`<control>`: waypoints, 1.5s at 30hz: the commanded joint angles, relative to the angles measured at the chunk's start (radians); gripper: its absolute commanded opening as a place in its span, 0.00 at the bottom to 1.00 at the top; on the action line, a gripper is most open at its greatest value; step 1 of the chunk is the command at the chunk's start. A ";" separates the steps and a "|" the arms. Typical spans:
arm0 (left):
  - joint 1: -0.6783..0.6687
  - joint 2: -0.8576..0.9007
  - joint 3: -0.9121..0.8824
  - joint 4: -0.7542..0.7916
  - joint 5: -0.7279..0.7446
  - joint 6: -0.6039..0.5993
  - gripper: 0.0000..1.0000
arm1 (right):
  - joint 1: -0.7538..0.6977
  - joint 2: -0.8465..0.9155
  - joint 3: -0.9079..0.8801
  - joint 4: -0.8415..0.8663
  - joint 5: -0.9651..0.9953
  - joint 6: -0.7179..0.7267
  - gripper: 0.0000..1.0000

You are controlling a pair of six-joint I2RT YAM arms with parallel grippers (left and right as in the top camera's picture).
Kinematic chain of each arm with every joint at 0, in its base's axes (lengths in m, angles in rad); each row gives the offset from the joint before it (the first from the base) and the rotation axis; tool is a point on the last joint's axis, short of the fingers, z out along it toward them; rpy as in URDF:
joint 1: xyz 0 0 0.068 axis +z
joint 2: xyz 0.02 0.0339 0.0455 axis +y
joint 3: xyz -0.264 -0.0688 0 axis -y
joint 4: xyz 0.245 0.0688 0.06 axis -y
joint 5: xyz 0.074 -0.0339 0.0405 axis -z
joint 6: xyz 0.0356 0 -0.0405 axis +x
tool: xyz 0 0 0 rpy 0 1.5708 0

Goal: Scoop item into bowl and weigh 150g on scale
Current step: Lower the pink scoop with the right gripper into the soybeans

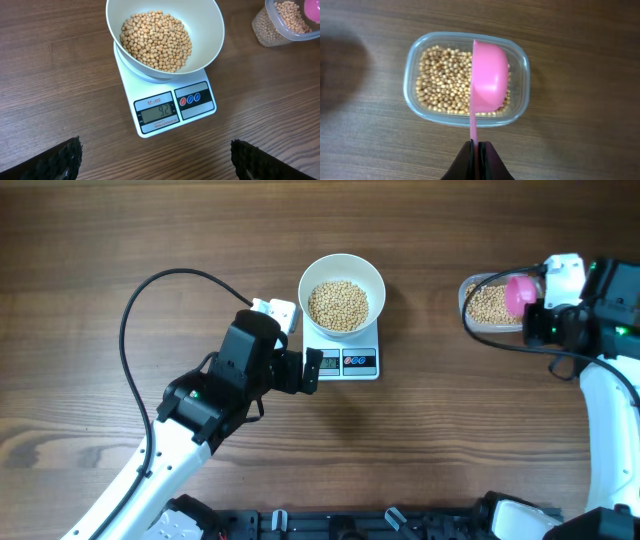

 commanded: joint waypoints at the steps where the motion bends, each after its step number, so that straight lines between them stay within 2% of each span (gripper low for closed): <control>1: -0.005 0.010 0.015 0.000 0.009 0.001 1.00 | 0.048 0.020 0.011 0.000 0.104 -0.046 0.04; 5: -0.005 0.010 0.015 0.000 0.009 0.002 1.00 | 0.071 0.046 0.011 0.002 0.236 -0.061 0.04; 25: -0.005 0.010 0.015 0.000 0.009 0.001 1.00 | 0.071 0.127 0.011 0.074 0.258 -0.109 0.04; 45: -0.005 0.011 0.015 0.000 0.009 0.001 1.00 | 0.169 0.214 0.011 0.061 0.232 -0.106 0.04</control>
